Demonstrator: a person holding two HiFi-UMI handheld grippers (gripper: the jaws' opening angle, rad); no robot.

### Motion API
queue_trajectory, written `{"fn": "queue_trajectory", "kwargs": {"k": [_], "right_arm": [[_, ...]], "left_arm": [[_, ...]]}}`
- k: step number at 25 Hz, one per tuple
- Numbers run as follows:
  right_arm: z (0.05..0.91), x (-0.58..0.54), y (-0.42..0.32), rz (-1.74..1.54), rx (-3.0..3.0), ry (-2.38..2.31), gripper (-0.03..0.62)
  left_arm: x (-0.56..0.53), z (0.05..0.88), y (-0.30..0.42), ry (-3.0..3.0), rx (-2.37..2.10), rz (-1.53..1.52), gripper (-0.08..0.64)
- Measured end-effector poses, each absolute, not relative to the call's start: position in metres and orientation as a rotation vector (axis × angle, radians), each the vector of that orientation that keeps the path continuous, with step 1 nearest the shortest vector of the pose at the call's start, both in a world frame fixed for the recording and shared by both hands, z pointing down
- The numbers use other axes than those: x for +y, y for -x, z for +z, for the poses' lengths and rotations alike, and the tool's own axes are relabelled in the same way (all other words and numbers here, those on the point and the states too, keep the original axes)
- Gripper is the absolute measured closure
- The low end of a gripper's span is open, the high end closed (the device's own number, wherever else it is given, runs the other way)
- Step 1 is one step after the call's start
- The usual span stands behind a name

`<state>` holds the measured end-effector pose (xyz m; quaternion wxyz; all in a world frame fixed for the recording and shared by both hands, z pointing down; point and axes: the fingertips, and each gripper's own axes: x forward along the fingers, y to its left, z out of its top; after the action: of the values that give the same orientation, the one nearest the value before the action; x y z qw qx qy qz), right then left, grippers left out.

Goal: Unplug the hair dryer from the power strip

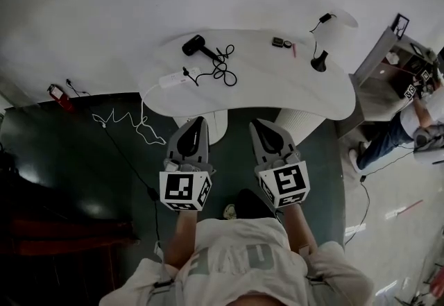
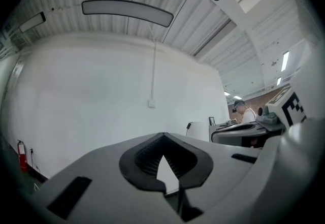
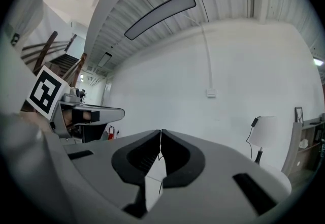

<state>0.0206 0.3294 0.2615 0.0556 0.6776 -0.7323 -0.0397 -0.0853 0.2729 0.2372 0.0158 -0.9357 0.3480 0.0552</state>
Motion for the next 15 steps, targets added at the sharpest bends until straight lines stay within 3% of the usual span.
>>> {"fn": "queue_trajectory", "kwargs": {"k": [15], "right_arm": [[0.262,0.254,-0.091,-0.113,-2.180,-2.158,0.572]], "left_arm": [[0.197,0.228,0.036,2.886,1.021,0.249,0.554]]}}
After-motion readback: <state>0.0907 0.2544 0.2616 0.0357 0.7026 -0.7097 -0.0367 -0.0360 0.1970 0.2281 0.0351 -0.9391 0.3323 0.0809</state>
